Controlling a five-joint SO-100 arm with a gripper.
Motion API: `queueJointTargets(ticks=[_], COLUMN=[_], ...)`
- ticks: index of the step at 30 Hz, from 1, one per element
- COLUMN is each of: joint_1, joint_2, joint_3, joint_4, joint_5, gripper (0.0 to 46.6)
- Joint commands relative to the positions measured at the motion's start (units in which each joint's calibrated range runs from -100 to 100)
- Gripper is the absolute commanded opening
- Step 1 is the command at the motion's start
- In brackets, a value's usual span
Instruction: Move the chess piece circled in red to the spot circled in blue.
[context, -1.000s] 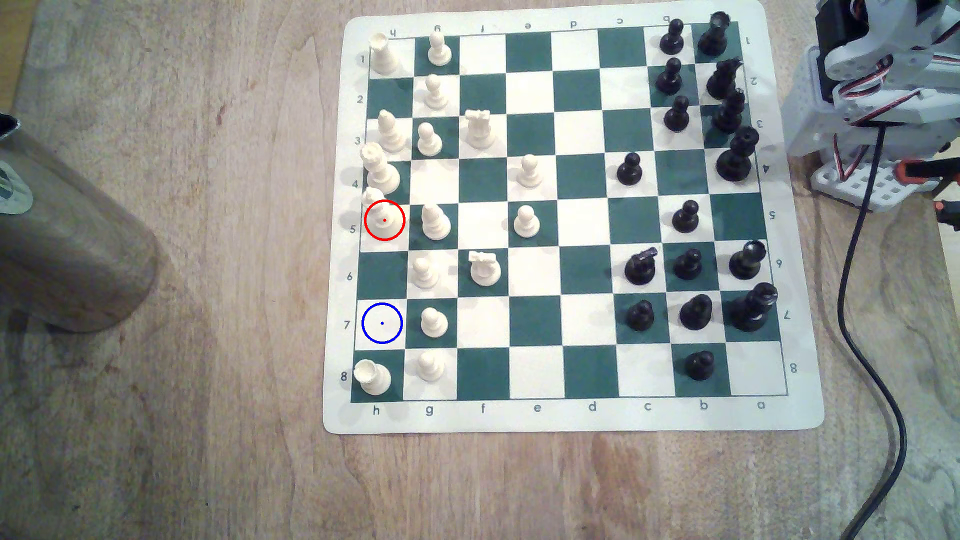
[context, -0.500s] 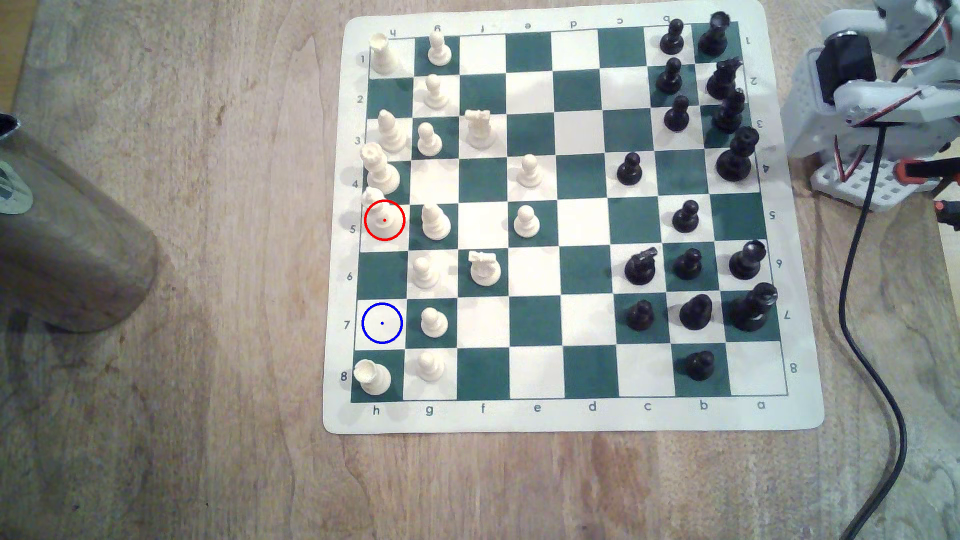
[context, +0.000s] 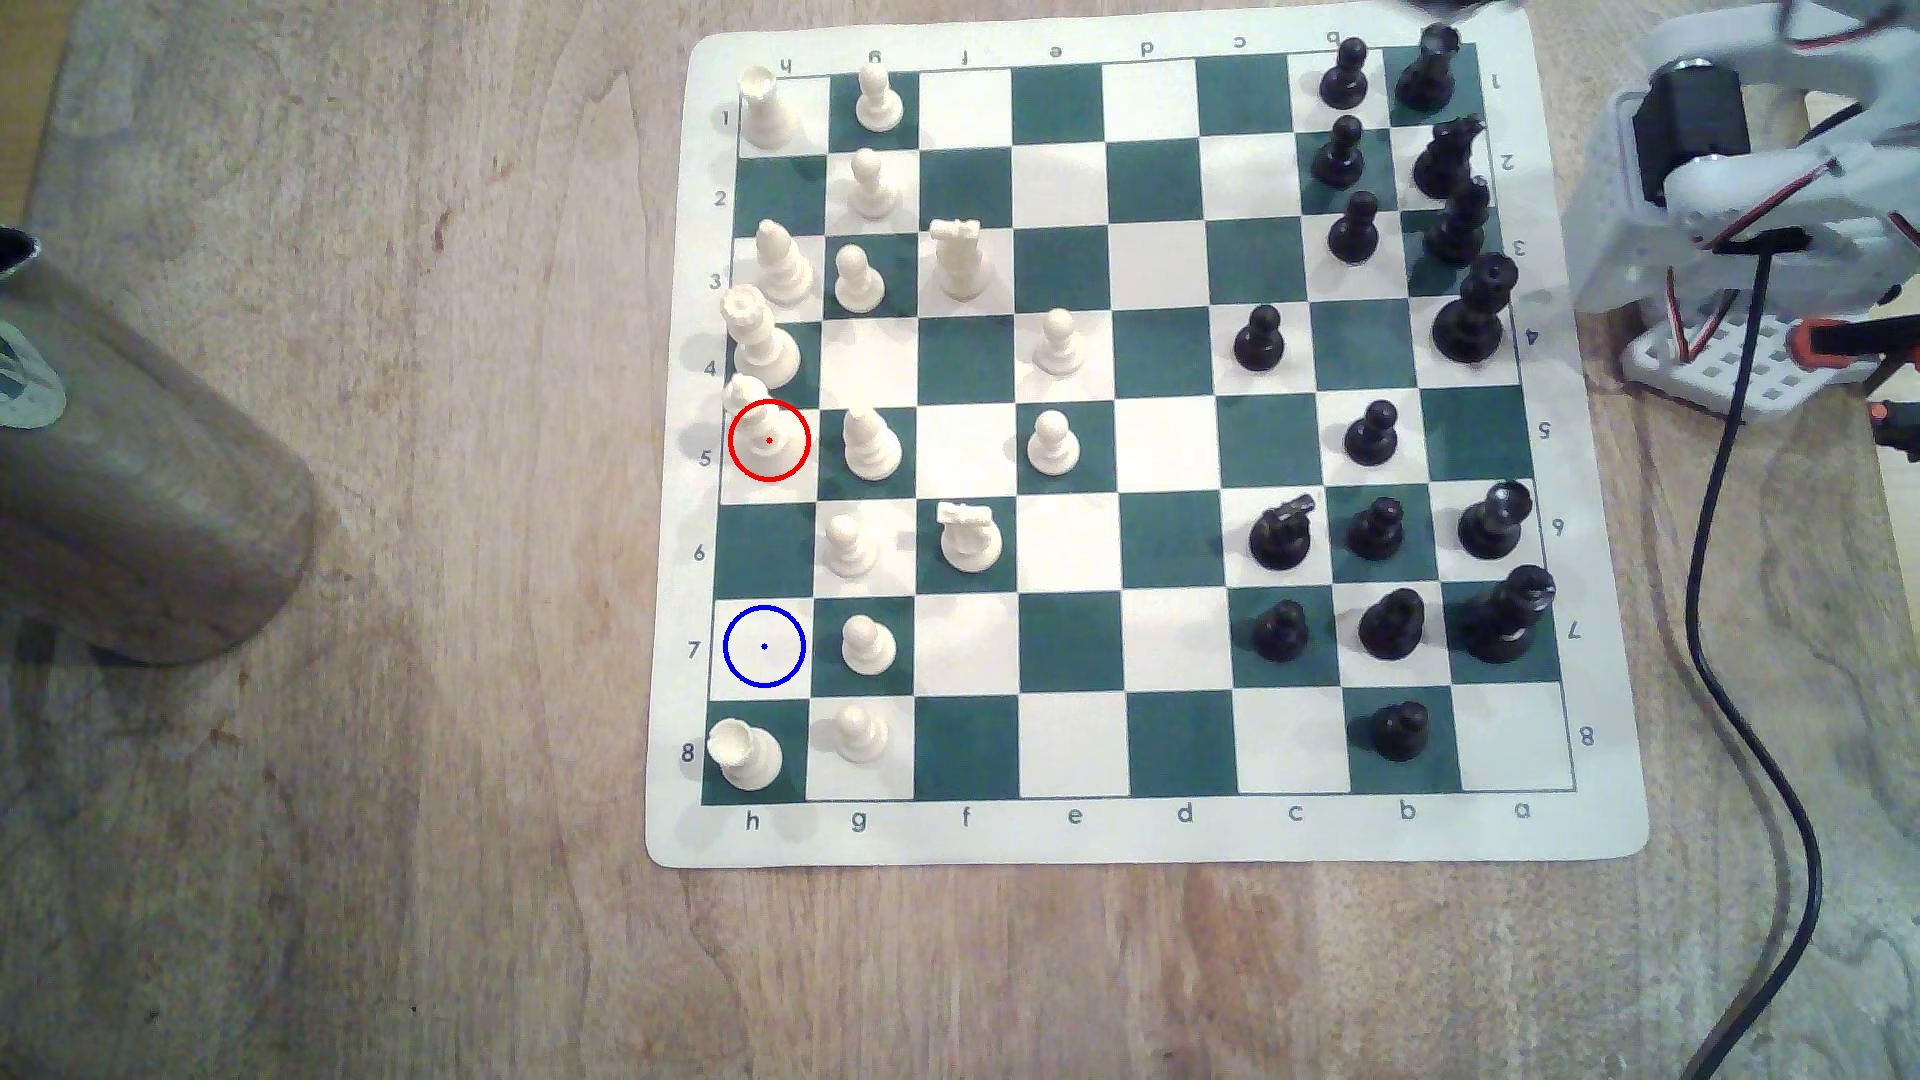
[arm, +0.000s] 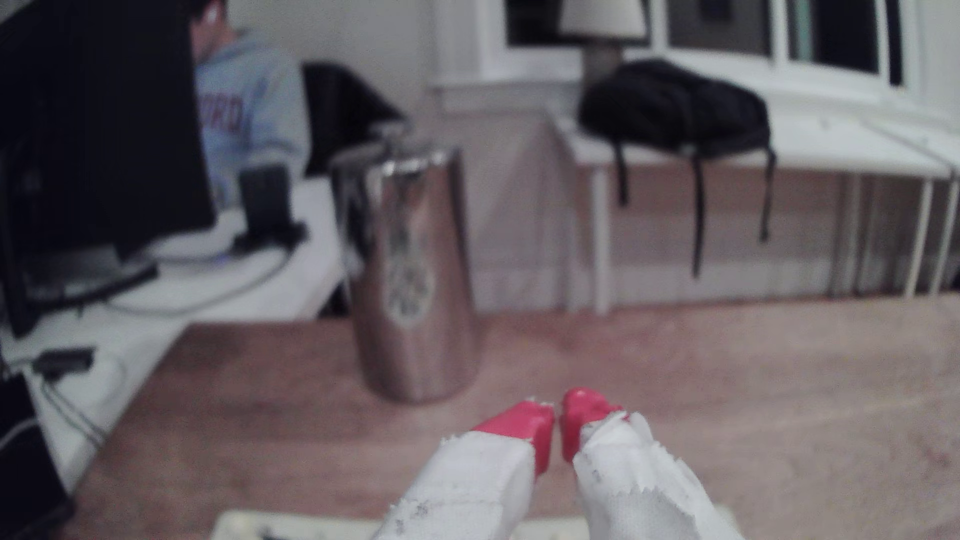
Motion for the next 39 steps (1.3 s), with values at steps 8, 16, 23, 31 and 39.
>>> queueJointTargets(ticks=[8,16,23,31,39], joint_1=[-8.3,-9.1,-8.4,-7.4,-7.9], joint_2=[29.1,43.7,56.7,68.4,73.4], joint_3=[-23.1,-39.7,-52.4,-57.0,-57.0], joint_4=[8.8,17.4,18.3,14.9,10.8], joint_5=[-2.3,-3.6,-4.5,-4.5,-5.2], gripper=[8.1,10.3,11.7,12.8,12.8])
